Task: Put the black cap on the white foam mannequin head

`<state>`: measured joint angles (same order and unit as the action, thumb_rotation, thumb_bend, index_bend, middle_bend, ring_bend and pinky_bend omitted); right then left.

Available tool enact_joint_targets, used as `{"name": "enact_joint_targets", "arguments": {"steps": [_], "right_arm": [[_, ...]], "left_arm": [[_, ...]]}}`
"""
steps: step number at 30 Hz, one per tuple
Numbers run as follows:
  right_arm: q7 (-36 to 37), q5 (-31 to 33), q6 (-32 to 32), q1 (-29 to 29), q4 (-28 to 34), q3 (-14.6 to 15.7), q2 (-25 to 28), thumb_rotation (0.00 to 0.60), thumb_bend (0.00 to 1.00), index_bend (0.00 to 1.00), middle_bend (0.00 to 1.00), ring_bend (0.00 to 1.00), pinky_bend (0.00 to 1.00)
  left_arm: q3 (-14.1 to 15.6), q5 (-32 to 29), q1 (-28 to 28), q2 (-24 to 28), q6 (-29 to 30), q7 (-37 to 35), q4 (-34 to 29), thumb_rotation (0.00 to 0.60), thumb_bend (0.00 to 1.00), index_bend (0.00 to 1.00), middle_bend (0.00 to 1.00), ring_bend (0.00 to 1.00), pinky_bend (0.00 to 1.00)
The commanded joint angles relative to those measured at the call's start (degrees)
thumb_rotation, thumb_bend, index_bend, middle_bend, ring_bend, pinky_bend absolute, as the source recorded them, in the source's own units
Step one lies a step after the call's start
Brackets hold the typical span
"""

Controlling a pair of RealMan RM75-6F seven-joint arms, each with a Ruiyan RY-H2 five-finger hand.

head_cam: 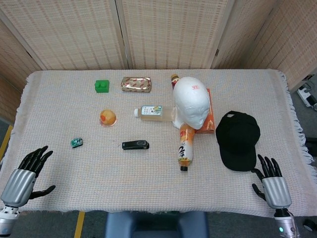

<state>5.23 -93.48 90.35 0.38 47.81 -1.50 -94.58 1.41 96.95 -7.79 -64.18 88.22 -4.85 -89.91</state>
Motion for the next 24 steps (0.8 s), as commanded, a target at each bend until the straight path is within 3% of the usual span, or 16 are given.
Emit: {"name": "enact_joint_targets", "arguments": {"steps": [1,9,24], "right_arm": [[3.3,2.3,0.5,1.2,-7.4,-2.2,-5.6,0.6,0.22,0.35,0.0,0.0,0.0],[5.2,2.6,1.1,3.7,-18.6,-2.7,-12.8,0.6,0.23,0.34,0.0,0.0,0.0],[9.6,5.6,-3.4,6.1,-27.3,-3.7,-18.3,0.6,0.23,0.34,0.0,0.0,0.0]], "left_arm": [[-0.1,-0.1,0.1,0.1,0.2,-0.1,0.0,0.6,0.11,0.09,0.02,0.0,0.15],[-0.3,-0.1,0.4,-0.2,0.9,1.2,0.1,0.6,0.11,0.09,0.02,0.0,0.15],[-0.7,-0.8,0.3,-0.3,0.8,0.9,0.3,0.6,0.11,0.09,0.02,0.0,0.15]]}}
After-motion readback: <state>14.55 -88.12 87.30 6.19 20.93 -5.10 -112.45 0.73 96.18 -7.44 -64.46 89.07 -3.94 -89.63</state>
